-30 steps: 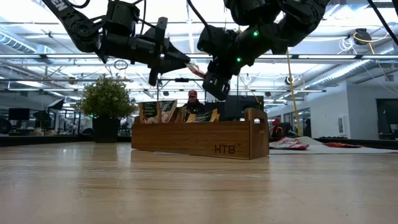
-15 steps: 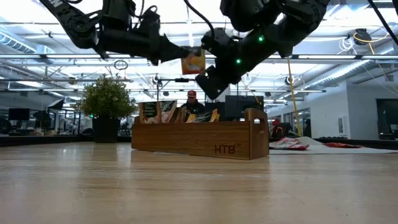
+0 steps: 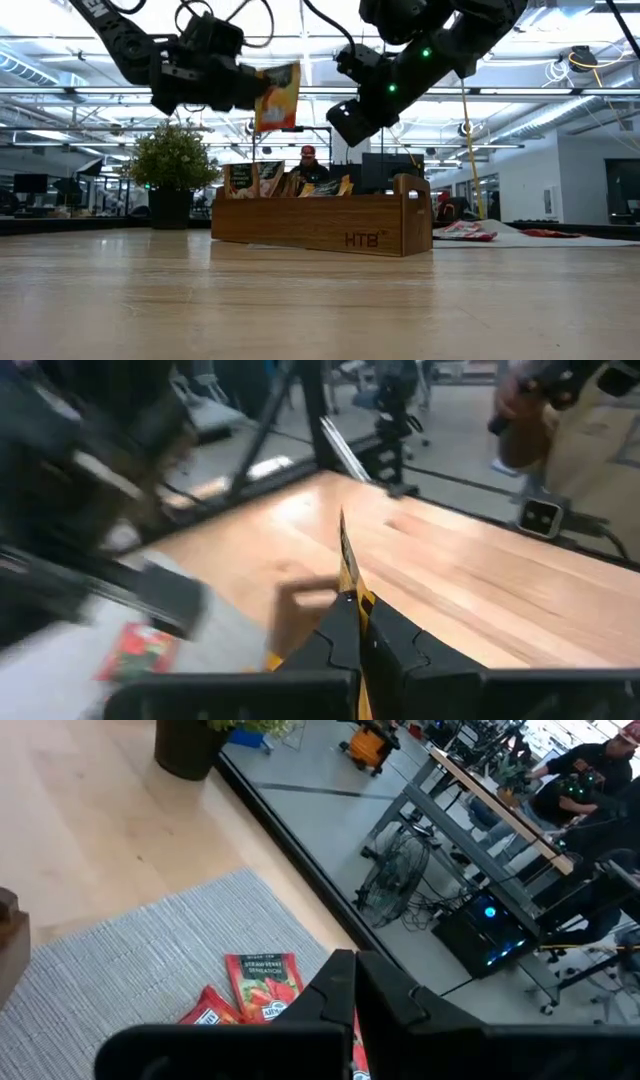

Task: Pick & Place Tea
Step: Put the yellow tea bag into the middle section of the wooden organizer

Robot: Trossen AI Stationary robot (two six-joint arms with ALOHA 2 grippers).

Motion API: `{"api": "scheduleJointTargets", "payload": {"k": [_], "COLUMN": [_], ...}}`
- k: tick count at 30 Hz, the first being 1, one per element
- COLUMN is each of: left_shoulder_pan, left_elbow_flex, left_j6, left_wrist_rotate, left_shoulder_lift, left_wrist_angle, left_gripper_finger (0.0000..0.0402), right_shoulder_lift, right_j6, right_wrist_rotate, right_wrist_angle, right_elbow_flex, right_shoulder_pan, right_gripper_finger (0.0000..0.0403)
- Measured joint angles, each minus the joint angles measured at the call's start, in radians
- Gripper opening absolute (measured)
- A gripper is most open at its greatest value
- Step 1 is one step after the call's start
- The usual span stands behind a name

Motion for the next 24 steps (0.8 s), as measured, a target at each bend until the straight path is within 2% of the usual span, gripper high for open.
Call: {"api": "scheduleJointTargets", "payload": {"k": [7, 16, 24], "left_shoulder_pan": [-0.093, -0.09, -0.088], "left_elbow_flex": [0.0, 0.017, 0.077], "left_j6": [0.019, 0.0, -0.006], "left_wrist_rotate": [-0.037, -0.054, -0.053], "left_shoulder_lift": [0.117, 0.265, 0.371], "left_wrist_angle": [0.088, 0.232, 0.241], "left_gripper_finger": [0.0003, 0.0003, 0.0003], "right_shoulder_lift": [0.0, 0.0, 0.001], "right_j6": [-0.002, -0.004, 0.001], "right_wrist_rotate": [0.0, -0.001, -0.001], "right_wrist_angle": [0.003, 0.004, -0.009], "right_elbow_flex": [0.0, 0.0, 0.0], "right_shoulder_pan": [-0.019, -0.018, -0.016], "right_gripper_finger": [0.0, 0.0, 0.0]}}
